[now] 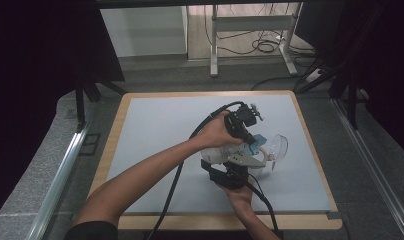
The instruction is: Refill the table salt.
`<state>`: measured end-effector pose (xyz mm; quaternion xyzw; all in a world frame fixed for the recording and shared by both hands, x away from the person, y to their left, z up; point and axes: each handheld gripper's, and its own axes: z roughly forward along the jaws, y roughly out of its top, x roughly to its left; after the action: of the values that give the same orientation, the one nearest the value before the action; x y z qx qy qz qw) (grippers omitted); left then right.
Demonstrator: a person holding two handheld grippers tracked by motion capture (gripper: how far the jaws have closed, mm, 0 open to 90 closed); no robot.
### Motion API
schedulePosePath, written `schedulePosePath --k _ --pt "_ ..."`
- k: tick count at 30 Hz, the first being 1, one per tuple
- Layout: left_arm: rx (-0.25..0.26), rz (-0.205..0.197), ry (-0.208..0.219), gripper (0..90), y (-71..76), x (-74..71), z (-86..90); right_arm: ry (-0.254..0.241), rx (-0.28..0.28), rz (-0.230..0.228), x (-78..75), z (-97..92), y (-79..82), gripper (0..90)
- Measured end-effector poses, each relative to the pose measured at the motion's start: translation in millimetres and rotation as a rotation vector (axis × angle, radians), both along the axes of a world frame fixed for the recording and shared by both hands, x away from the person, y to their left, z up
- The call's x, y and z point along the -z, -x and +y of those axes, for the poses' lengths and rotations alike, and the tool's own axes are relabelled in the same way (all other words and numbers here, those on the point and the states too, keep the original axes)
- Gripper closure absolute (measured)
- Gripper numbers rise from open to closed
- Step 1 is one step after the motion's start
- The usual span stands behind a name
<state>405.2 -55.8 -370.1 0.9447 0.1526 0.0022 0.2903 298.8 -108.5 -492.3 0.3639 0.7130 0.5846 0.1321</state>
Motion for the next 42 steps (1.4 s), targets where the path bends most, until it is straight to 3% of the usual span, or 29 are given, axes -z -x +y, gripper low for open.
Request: schedulePosePath --k 13,32,42 --pt "0.0 0.001 -0.019 90.0 1.7 -3.2 -1.8 -0.027 -0.019 0.019 -5.2 -0.7 2.1 52.6" --pt "0.0 0.006 -0.008 90.0 0.6 -0.3 0.2 -0.004 -0.015 0.015 -2.7 0.1 1.1 52.7" --pt "0.008 0.006 -0.009 90.0 0.3 0.0 -4.7 -0.017 -0.002 0.017 -3.7 -2.1 1.1 52.7"
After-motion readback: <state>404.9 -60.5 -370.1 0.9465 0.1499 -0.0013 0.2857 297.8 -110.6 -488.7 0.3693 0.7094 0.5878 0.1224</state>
